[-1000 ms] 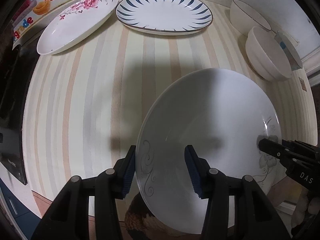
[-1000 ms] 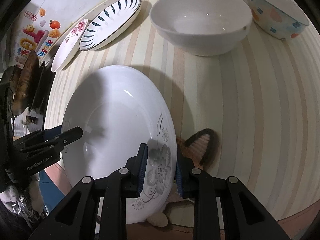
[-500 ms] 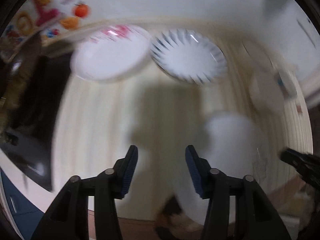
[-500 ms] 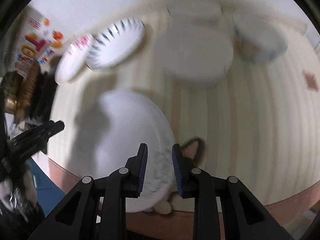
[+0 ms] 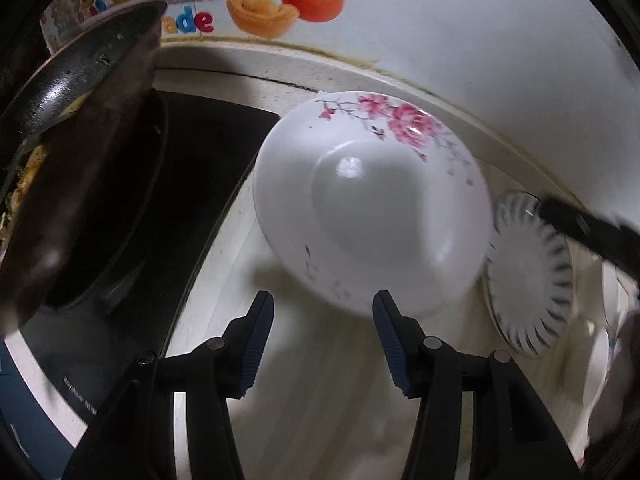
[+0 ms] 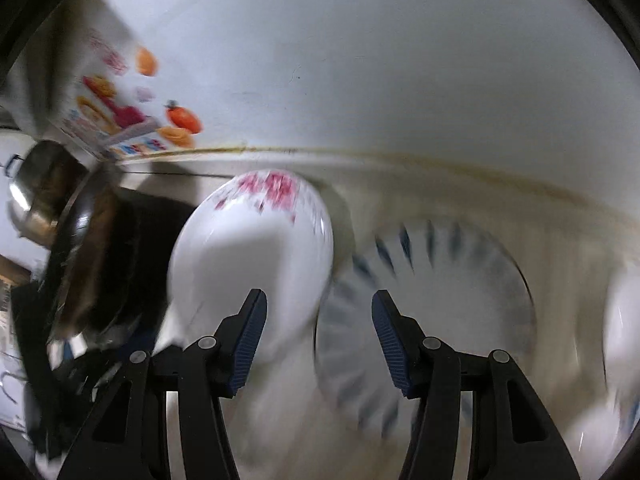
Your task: Organize plates and bowls
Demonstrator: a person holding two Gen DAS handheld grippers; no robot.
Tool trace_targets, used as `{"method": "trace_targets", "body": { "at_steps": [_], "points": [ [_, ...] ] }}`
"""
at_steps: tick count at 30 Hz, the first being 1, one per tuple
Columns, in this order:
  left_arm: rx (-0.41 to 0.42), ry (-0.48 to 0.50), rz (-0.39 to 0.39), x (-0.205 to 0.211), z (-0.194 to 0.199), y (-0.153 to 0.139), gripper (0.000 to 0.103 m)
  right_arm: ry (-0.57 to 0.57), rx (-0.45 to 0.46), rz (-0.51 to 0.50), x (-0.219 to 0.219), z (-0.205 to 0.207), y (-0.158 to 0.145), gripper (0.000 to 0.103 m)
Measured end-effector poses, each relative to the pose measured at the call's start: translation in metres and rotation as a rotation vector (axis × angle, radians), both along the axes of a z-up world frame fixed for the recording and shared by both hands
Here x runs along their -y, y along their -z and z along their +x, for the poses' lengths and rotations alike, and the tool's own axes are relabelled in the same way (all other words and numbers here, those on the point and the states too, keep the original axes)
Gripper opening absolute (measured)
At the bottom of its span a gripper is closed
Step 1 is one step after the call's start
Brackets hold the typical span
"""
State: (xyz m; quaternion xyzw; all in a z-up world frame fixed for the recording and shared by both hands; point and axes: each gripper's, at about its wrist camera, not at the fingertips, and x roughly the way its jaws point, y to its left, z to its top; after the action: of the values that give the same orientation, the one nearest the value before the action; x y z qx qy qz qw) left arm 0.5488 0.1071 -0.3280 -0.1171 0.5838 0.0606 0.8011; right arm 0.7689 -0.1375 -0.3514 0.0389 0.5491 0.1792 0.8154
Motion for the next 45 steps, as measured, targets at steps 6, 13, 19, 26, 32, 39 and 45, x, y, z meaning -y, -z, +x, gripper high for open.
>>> {"method": "trace_targets", "body": {
  "at_steps": [6, 13, 19, 26, 32, 39, 45],
  "points": [
    [-0.05, -0.025, 0.004, -0.004, 0.023, 0.026, 0.05, -0.053, -0.034, -0.066, -0.037, 0.069, 0.043, 0.045],
    [-0.071, -0.037, -0.022, -0.012, 0.036, 0.044, 0.045, -0.095, -0.087, -0.075, -0.054, 0.09, 0.077, 0.028],
    [-0.048, -0.066, -0.035, -0.022, 0.029, 0.042, 0.037, -0.102, -0.08, -0.037, -0.055, 0.086, 0.082, 0.024],
    [-0.012, -0.051, -0.031, -0.025, 0.015, 0.025, 0.037, -0.13, -0.04, -0.047, -0.049, 0.067, 0.068, 0.019],
    [0.017, -0.032, -0.038, -0.023, -0.013, 0.003, 0.038, -0.112, -0.028, -0.021, -0.029, 0.042, 0.047, 0.019],
    [0.048, 0.015, -0.037, 0.003, -0.034, -0.026, 0.038, -0.073, 0.0, 0.035, 0.008, -0.007, 0.006, 0.019],
    [0.077, 0.087, -0.017, 0.036, -0.06, -0.052, 0.037, -0.04, 0.018, 0.066, 0.045, -0.066, -0.026, 0.019]
  ]
}}
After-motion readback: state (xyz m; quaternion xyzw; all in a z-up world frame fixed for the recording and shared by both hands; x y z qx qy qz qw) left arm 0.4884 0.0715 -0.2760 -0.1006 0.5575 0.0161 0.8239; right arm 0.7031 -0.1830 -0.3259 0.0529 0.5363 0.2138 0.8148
